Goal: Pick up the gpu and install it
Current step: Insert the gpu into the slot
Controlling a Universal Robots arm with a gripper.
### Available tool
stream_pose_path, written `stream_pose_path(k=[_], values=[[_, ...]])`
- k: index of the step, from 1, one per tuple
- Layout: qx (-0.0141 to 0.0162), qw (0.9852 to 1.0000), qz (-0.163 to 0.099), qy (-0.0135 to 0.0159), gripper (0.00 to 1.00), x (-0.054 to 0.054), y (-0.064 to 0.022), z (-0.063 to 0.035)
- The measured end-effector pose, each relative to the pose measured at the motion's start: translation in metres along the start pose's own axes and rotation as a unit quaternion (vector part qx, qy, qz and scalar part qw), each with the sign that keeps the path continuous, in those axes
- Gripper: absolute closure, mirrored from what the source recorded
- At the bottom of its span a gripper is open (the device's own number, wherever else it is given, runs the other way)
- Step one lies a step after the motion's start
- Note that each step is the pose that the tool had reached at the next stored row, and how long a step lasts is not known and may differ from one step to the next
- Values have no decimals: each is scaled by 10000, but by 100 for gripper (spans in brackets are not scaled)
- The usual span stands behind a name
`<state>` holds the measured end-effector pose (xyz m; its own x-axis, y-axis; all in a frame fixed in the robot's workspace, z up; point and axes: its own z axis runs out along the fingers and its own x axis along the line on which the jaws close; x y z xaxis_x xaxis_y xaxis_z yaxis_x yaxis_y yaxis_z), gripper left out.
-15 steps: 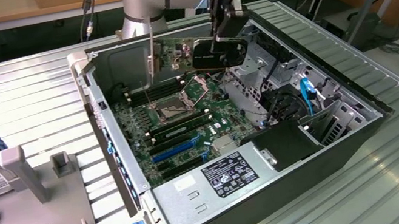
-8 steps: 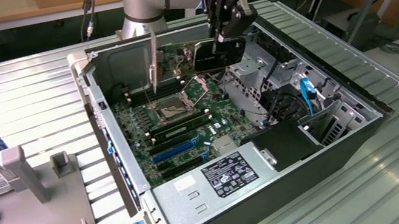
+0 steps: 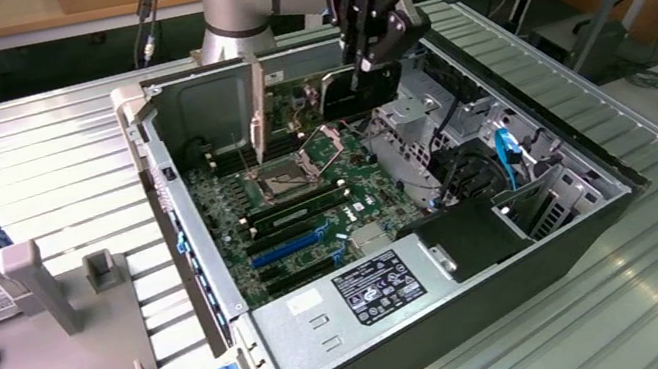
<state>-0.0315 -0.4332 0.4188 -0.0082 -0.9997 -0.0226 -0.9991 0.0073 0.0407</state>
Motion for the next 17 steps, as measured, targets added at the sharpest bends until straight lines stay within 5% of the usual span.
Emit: stream_pose_path(k=[17], values=[[26,10000,-1,0,73,4,42,135]])
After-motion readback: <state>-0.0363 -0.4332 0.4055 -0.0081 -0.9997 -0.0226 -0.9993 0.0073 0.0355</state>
